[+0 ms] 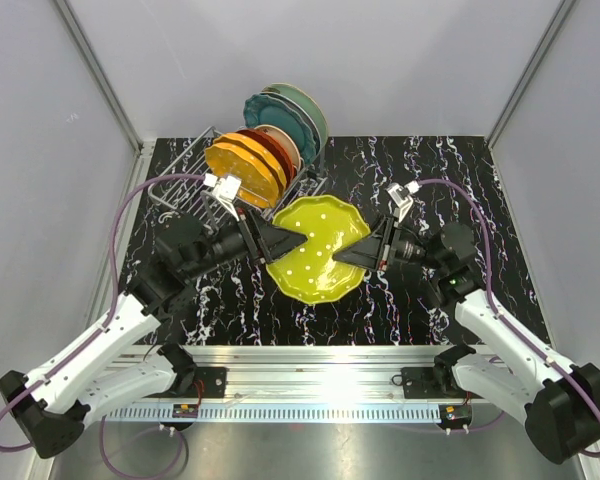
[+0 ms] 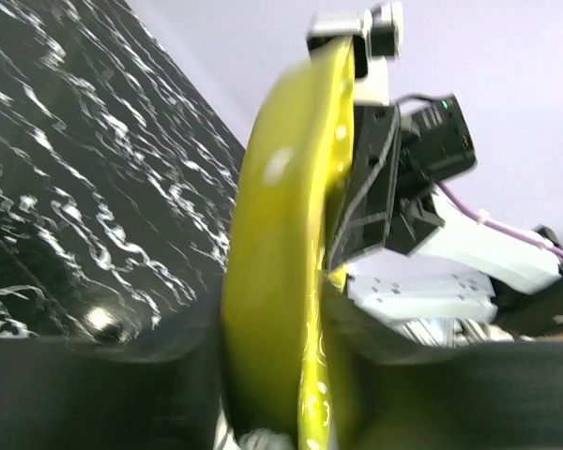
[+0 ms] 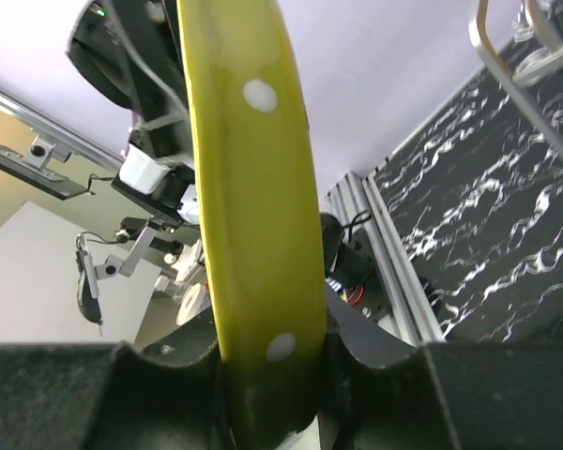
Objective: Load the plates into the dish rack
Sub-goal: Pass the plate from the left arm to the right, then insert the plate into the dish rack
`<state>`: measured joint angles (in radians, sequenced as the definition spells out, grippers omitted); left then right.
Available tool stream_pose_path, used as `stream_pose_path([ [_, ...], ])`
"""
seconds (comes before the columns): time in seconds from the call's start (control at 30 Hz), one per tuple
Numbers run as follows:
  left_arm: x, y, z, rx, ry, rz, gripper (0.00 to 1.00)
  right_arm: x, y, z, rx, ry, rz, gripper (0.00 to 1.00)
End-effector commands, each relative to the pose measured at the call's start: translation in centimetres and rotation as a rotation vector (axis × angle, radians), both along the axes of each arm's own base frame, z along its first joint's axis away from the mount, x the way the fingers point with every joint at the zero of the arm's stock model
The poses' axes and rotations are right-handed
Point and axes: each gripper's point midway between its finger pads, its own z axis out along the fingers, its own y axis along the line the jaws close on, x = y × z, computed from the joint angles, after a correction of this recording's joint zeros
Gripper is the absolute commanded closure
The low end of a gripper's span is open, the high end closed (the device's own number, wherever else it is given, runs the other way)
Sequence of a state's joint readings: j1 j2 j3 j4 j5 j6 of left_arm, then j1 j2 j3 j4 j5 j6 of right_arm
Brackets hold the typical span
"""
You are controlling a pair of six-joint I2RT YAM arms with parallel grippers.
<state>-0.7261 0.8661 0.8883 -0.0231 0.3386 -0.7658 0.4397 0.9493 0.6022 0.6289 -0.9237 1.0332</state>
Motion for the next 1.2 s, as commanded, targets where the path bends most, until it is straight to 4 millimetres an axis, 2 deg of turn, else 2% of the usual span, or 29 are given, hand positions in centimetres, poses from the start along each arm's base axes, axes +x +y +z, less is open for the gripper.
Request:
stream_pose_path([
  [0.0, 1.1, 1.0, 4.1, -0.052, -0.110, 0.079, 0.47, -1.0, 0.1, 3.4, 0.052, -0.102, 0.011, 1.00],
  [0.03, 1.3, 1.1, 3.4, -0.033, -0.087, 0.090, 0.35, -0.8, 0.2, 3.2, 0.052, -0.091, 0.008, 1.00],
  [0.07, 1.4, 1.2, 3.2, -0.026, -0.075, 0.099, 0.31, -0.7, 0.2, 3.2, 0.052, -0.088, 0.007, 1.00],
  [0.17, 1.4, 1.3, 2.6, -0.002, -0.058, 0.103, 0.20, -0.7, 0.2, 3.3, 0.065, -0.074, 0.008, 1.00],
  [0.33, 1.7, 2.6, 2.2, 0.074, -0.059, 0.158, 0.10, 0.1, 0.3, 2.8, 0.059, -0.039, -0.029, 1.00],
  [0.37, 1.8, 2.8, 2.2, 0.085, -0.061, 0.170, 0.02, 0.3, 0.3, 2.6, 0.054, -0.034, -0.036, 1.00],
  [0.47, 1.8, 4.1, 2.7, 0.121, -0.082, 0.217, 0.01, 0.8, 0.4, 1.5, 0.030, 0.006, -0.056, 1.00],
  [0.5, 2.0, 4.8, 2.1, 0.159, -0.079, 0.248, 0.01, 1.2, 0.3, 1.4, 0.020, 0.014, -0.072, 1.00],
  [0.53, 2.1, 5.2, 2.0, 0.174, -0.080, 0.266, 0.01, 1.4, 0.4, 0.3, -0.018, 0.066, -0.079, 1.00],
  [0.57, 2.0, 5.8, 2.5, 0.185, -0.102, 0.280, 0.01, 2.0, 0.4, -0.3, -0.043, 0.072, -0.112, 1.00],
  [0.6, 2.2, 6.5, 2.0, 0.214, -0.097, 0.313, 0.01, 2.4, 0.3, -0.4, -0.061, 0.085, -0.129, 1.00],
  [0.63, 2.2, 7.0, 2.1, 0.226, -0.103, 0.332, 0.01, 2.5, 0.3, -1.4, -0.093, 0.123, -0.139, 1.00],
  [0.7, 2.2, 8.7, 2.7, 0.245, -0.137, 0.396, 0.01, 2.9, 0.2, -1.4, -0.095, 0.107, -0.170, 1.00],
  [0.77, 2.1, 10.5, 3.5, 0.262, -0.172, 0.463, 0.01, 3.6, -0.2, -0.7, -0.085, 0.041, -0.225, 1.00],
  [0.87, 2.1, 12.6, 4.0, 0.306, -0.203, 0.539, 0.01, 3.8, -0.6, 1.7, -0.088, -0.100, -0.293, 1.00],
  [0.93, 2.2, 13.4, 4.1, 0.330, -0.212, 0.570, 0.01, 4.2, -0.7, 2.3, -0.099, -0.126, -0.314, 1.00],
  [0.97, 2.3, 13.9, 4.2, 0.353, -0.222, 0.592, 0.01, 4.6, -0.8, 3.6, -0.097, -0.163, -0.336, 1.00],
  [1.0, 2.4, 14.2, 4.3, 0.362, -0.227, 0.605, 0.01, 5.1, -0.7, 3.4, -0.113, -0.154, -0.342, 1.00],
  [1.13, 3.1, 15.3, 4.0, 0.429, -0.238, 0.655, 0.01, 6.9, -1.0, 5.1, -0.133, -0.213, -0.429, 1.00],
  [1.17, 3.3, 15.4, 3.9, 0.451, -0.249, 0.661, 0.01, 7.4, -1.3, 6.2, -0.125, -0.238, -0.461, 1.00],
])
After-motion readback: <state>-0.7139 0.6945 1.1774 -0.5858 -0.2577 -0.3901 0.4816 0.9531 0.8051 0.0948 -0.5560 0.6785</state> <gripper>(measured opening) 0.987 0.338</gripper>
